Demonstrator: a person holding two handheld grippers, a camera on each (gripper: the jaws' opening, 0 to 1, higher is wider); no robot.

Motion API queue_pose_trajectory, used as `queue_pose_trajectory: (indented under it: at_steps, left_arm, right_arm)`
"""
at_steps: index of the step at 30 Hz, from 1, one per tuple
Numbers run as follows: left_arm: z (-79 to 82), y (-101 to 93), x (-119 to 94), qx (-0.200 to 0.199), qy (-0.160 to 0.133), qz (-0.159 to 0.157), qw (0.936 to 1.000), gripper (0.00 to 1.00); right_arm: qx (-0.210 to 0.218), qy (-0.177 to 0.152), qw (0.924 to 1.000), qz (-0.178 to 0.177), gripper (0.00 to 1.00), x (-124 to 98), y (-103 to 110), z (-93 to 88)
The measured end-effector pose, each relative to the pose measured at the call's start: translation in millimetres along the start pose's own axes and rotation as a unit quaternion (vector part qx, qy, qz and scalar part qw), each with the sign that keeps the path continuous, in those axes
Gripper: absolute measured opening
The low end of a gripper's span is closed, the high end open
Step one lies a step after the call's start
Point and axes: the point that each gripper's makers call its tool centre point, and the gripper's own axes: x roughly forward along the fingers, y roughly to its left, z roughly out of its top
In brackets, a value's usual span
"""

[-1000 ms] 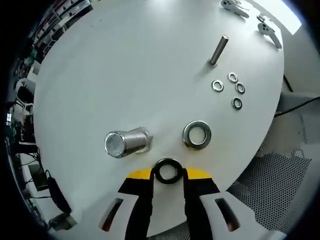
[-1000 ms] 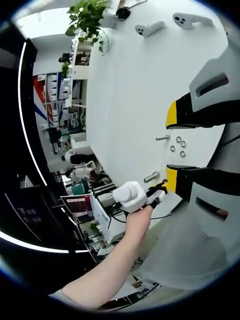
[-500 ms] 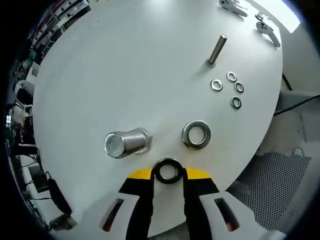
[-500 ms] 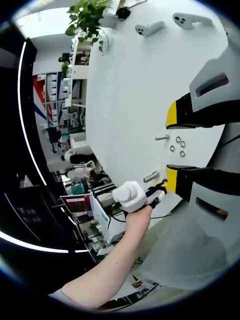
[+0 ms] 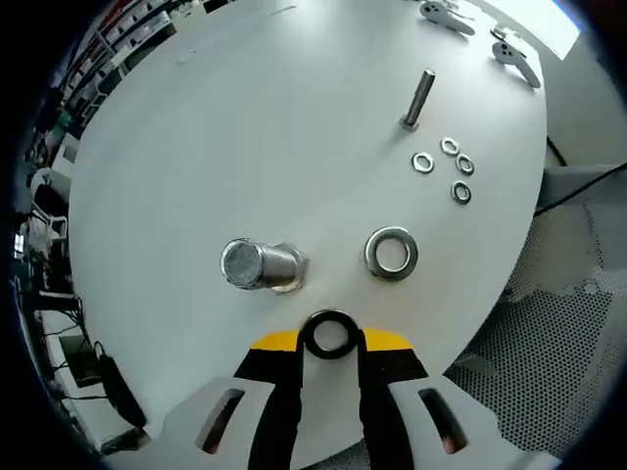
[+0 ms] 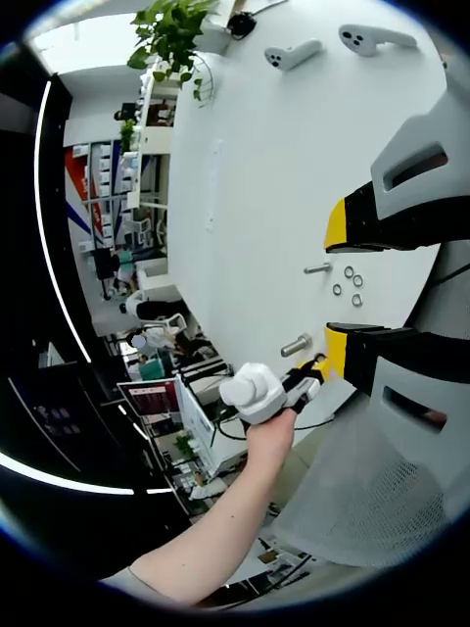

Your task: Place the washer onto the threaded stud by aligning its center hole with the stud, sliding it down to the base, and recovering from edge contact or off-axis alignment until the washer reaches the visible bottom stop.

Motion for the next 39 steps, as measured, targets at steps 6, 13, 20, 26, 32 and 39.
queue_pose_trajectory:
  at_steps: [6,13,20,26,32,39]
  left_arm:
    - [1.0,4.3,-11.0,-0.010,-0.011,-0.009,0.9998,0.19]
    - [7.6,16.9,-27.8,0.013,-0.019,-0.004,0.9997,0.19]
    - [20.9,16.9,-44.9,0.059,-0.031,-0.002,0.9977,0.19]
    - [27.0,19.3,-57.3,0.072,-0.041,-0.004,0.9965,0.19]
    - [38.6,16.4,-70.6,0.093,-0.047,-0.003,0.9945,0.19]
    - [53.8,15.9,-65.9,0.099,-0.050,-0.002,0.9939,0.19]
  right_arm:
    - [0.001,-0.001,1.0000,-0.001,0.31,-0.1,-0.6,0.0]
    - [0.002,-0.003,1.0000,0.001,0.31,-0.1,0.0,0.8]
    - [0.004,-0.005,1.0000,-0.001,0.31,-0.4,-0.8,1.4]
    - [0.006,-0.006,1.0000,-0.001,0.31,-0.4,-1.5,1.8]
    - [0.006,-0.007,1.0000,0.000,0.31,-0.4,-0.8,2.3]
    - [0.007,-0.009,0.9999,-0.001,0.31,-0.7,-1.4,2.7]
